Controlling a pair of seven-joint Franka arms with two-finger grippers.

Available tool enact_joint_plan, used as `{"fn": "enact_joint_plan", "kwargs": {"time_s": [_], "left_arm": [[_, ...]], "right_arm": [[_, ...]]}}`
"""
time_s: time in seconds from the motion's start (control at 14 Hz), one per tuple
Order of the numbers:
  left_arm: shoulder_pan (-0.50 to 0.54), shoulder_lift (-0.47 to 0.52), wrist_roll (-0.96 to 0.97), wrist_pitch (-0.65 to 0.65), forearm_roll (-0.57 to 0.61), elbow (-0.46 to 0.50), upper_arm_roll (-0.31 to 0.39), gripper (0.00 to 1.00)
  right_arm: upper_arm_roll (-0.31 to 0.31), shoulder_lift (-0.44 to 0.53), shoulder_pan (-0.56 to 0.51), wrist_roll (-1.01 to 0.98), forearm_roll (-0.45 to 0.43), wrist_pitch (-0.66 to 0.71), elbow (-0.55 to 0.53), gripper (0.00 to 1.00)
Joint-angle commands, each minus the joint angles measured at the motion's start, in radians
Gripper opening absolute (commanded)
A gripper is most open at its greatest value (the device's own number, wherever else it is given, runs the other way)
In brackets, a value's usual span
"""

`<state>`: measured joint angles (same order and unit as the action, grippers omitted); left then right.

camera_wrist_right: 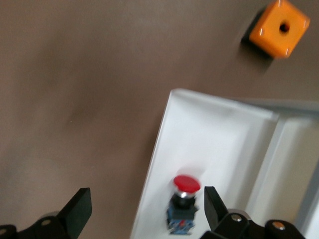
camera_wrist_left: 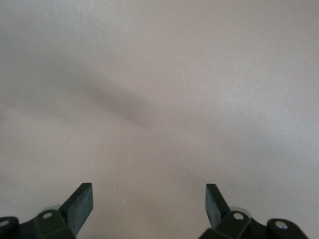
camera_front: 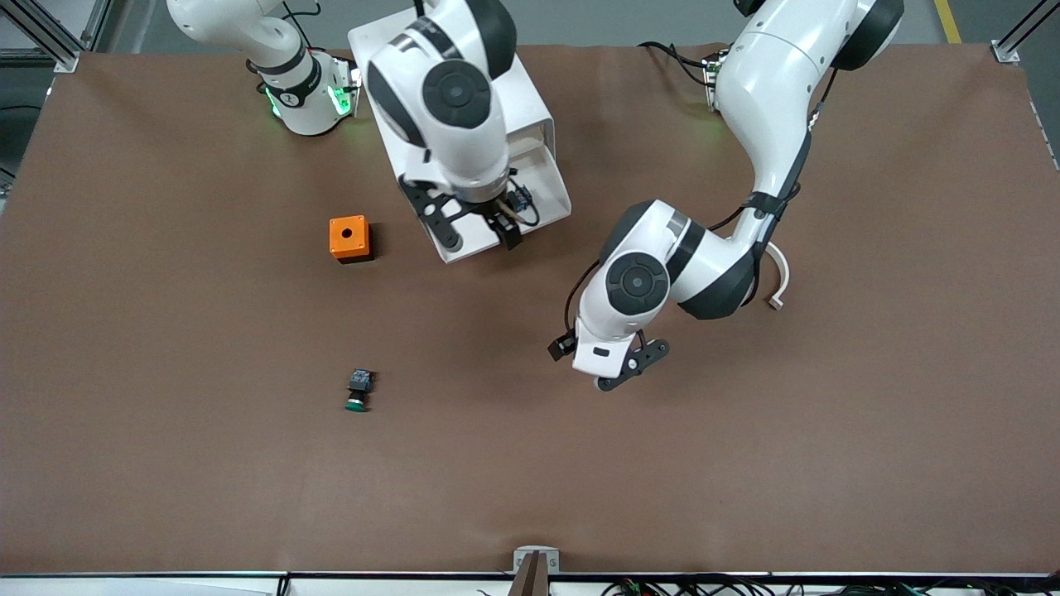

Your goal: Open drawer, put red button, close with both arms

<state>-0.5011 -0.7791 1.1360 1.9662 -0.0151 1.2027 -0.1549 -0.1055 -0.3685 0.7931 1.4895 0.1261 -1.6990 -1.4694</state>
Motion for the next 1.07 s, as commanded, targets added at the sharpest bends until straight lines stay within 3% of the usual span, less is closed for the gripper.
{"fn": "enact_joint_plan", "kwargs": {"time_s": [0.0, 0.36, 0.57, 1.0], "left_arm": [[-0.040, 0.050, 0.045, 0.006, 0.066, 0.032, 0.006, 0.99], [-0.120, 0.047, 0.090, 0.006, 0.086, 0.047, 0.008, 0.99], [-0.171, 0.043, 0.091, 0.008, 0.106, 0.047, 0.005, 0.99], [-0.261, 0.035, 0.117, 0.010, 0.078, 0.078, 0.000, 0.99]], "right_arm": [[0.007, 0.002, -0.116, -0.280, -0.002, 0.149, 0.078, 1.00], [0.003, 0.068, -0.363, -0.789, -0.040, 0.297, 0.101, 1.00], [0.004, 0.121, -0.490, -1.045, -0.080, 0.315, 0.100, 1.00], [0.003, 0.134, -0.676, -1.417, -0.123, 0.329, 0.101, 1.00]]}}
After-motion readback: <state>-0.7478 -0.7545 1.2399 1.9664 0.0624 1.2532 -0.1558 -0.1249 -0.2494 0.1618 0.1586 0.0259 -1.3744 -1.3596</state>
